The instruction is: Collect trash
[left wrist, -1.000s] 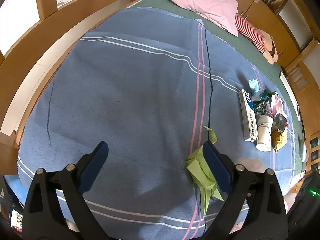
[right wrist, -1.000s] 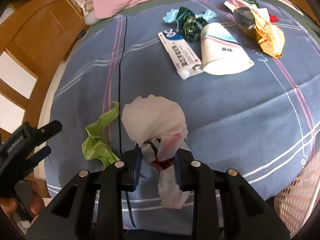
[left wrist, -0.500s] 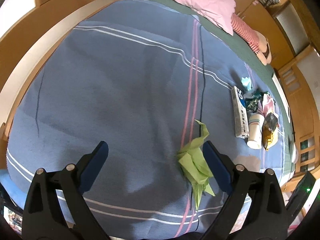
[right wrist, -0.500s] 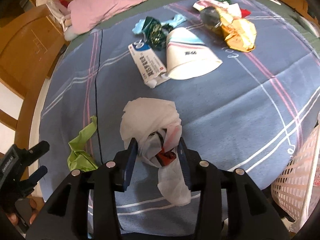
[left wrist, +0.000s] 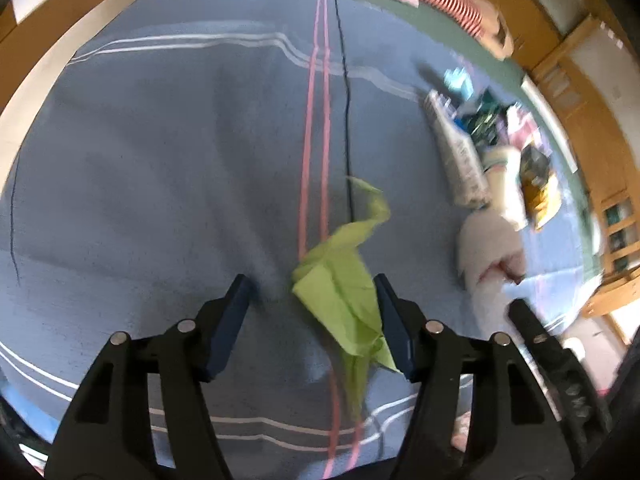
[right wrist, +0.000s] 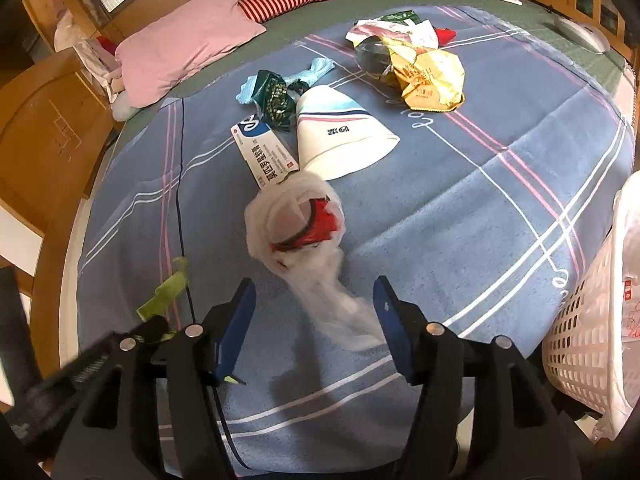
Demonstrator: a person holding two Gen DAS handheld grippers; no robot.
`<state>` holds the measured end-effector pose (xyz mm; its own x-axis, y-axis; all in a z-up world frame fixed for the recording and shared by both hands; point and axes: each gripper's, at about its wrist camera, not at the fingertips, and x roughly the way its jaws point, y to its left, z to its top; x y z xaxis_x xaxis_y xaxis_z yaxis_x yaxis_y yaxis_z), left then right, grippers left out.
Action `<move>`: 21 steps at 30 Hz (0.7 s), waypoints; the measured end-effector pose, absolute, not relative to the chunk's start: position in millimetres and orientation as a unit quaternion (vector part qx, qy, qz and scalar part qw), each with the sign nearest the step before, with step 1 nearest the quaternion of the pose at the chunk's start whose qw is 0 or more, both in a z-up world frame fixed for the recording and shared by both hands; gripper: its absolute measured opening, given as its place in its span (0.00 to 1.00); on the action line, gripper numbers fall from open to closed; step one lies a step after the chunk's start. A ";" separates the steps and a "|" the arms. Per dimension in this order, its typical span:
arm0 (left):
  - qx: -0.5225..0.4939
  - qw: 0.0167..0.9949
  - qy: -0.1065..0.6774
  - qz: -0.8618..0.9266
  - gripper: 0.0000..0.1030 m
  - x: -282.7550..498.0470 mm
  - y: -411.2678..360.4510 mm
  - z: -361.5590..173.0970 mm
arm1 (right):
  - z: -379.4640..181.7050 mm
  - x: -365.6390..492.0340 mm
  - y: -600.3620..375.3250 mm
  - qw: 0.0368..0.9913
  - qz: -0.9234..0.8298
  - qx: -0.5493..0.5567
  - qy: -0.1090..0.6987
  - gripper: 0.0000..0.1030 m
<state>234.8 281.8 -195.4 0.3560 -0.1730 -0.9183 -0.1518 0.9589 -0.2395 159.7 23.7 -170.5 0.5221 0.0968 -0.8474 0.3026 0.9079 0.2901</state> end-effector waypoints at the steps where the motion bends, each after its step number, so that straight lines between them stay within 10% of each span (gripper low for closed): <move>1: -0.140 0.810 0.569 -0.005 0.50 234.5 280.7 -197.8 | -170.8 159.3 24.0 0.847 -0.060 0.206 0.486 0.59; 6: -0.161 0.827 0.539 0.003 0.26 226.8 291.5 -186.3 | -173.7 158.9 21.9 0.842 -0.060 0.213 0.492 0.59; 21: -0.199 0.858 0.470 0.052 0.18 213.0 331.7 -153.1 | -178.9 161.8 27.9 0.835 -0.053 0.210 0.506 0.59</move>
<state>213.0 331.7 -153.1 0.5524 -0.0986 -0.8277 -0.2765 0.9151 -0.2936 161.8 27.9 -178.9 0.4820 0.1245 -0.8673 0.3015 0.9058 0.2976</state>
